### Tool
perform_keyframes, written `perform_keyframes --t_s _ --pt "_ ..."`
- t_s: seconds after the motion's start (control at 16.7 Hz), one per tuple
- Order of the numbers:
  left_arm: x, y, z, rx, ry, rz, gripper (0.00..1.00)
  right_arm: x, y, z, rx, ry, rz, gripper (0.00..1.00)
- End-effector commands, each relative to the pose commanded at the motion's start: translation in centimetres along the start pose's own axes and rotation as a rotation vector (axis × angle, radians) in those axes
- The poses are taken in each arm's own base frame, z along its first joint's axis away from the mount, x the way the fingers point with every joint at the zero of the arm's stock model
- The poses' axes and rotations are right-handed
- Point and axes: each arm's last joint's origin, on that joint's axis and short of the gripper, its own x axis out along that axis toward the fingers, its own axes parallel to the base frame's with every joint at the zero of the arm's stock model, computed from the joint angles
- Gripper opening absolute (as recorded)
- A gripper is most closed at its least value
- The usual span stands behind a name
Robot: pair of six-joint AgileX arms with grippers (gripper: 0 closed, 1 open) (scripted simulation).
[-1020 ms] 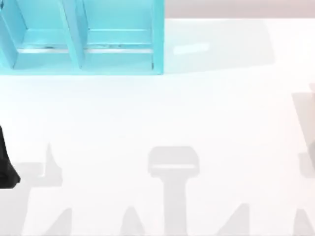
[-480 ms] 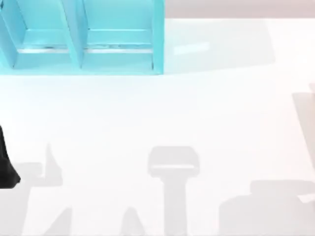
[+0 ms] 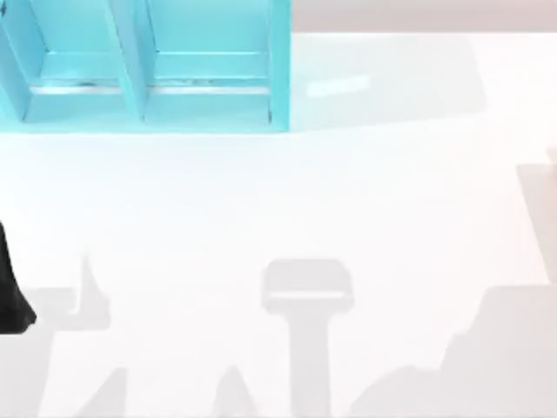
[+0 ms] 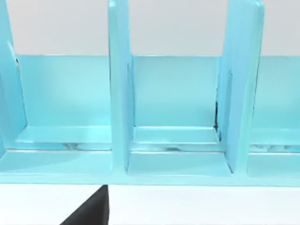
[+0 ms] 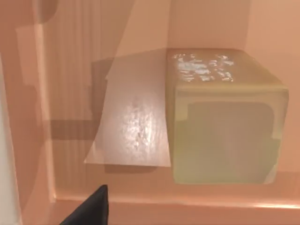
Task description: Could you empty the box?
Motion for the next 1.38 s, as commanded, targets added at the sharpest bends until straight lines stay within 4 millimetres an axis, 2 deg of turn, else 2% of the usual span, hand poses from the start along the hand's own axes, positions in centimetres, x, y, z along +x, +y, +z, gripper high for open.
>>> perform_keyframes --t_s 0.42,0.54,0.84,0.96,1.26,1.38 --pt "0.0 0.0 0.0 0.000 0.000 0.000 1.00 0.5 0.1 0.1 -0.002 0.002 0.001 1.00" --pt "0.0 0.0 0.0 0.000 0.000 0.000 1.00 2.0 0.0 0.2 0.000 0.006 0.004 1.00" --pt "0.0 0.0 0.0 0.000 0.000 0.000 1.00 7.9 -0.2 0.4 0.000 -0.009 -0.005 1.00" --pt "0.0 0.0 0.0 0.000 0.000 0.000 1.00 9.5 -0.1 0.1 0.000 -0.002 -0.001 1.00" --pt "0.0 0.0 0.0 0.000 0.000 0.000 1.00 10.0 0.0 0.0 0.000 0.002 0.001 1.00" --pt "0.0 0.0 0.0 0.000 0.000 0.000 1.00 10.0 0.0 0.0 0.000 0.002 0.001 0.85"
